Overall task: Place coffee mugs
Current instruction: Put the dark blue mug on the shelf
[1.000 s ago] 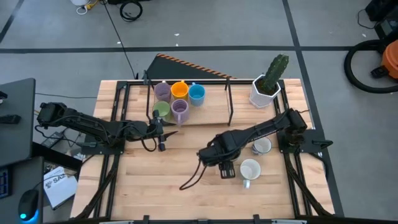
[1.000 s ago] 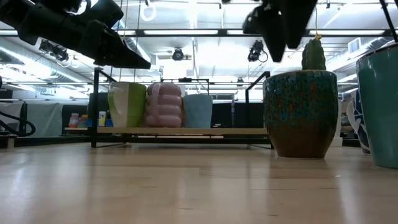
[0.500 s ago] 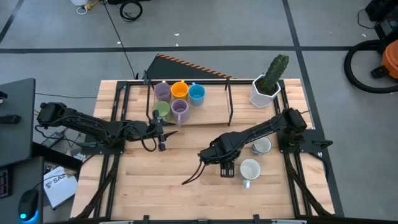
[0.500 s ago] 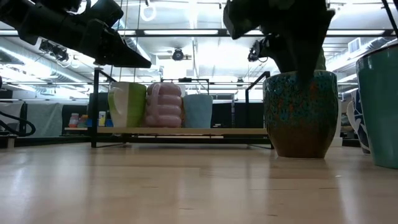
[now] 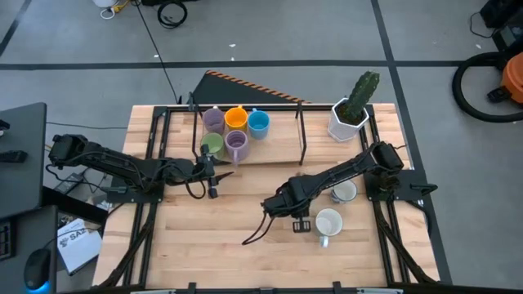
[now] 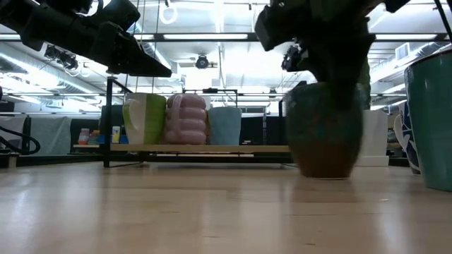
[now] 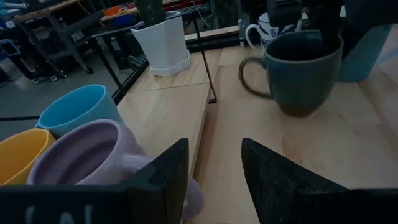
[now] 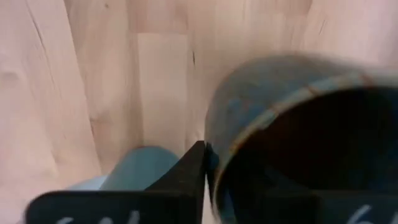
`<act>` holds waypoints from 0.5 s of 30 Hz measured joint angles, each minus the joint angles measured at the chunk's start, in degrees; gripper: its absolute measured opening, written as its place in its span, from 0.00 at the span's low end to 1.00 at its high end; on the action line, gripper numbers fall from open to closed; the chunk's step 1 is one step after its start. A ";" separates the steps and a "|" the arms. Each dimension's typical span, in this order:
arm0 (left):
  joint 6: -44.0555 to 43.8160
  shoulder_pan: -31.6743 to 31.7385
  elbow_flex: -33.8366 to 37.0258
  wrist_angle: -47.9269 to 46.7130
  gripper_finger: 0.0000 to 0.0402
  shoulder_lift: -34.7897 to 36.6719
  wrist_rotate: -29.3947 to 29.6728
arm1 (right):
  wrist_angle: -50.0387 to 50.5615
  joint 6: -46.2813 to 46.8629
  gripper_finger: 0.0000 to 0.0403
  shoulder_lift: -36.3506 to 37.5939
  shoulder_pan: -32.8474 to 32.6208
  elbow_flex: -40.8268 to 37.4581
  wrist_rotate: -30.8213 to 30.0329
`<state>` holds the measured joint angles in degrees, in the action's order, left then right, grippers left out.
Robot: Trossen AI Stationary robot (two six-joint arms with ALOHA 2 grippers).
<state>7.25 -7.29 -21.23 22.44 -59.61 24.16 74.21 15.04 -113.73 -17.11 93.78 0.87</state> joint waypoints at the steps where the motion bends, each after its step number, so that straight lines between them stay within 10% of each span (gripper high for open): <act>1: 0.00 0.00 0.00 0.00 0.39 0.00 0.02 | -0.33 -0.90 0.14 0.01 -0.01 0.00 -0.14; 15: -0.33 0.00 0.00 0.00 0.39 0.00 0.00 | -2.08 -12.48 0.13 6.57 -1.34 -0.02 -4.95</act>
<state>6.92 -7.29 -21.23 22.43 -59.61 24.16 72.13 2.56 -107.16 -18.45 93.76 -4.08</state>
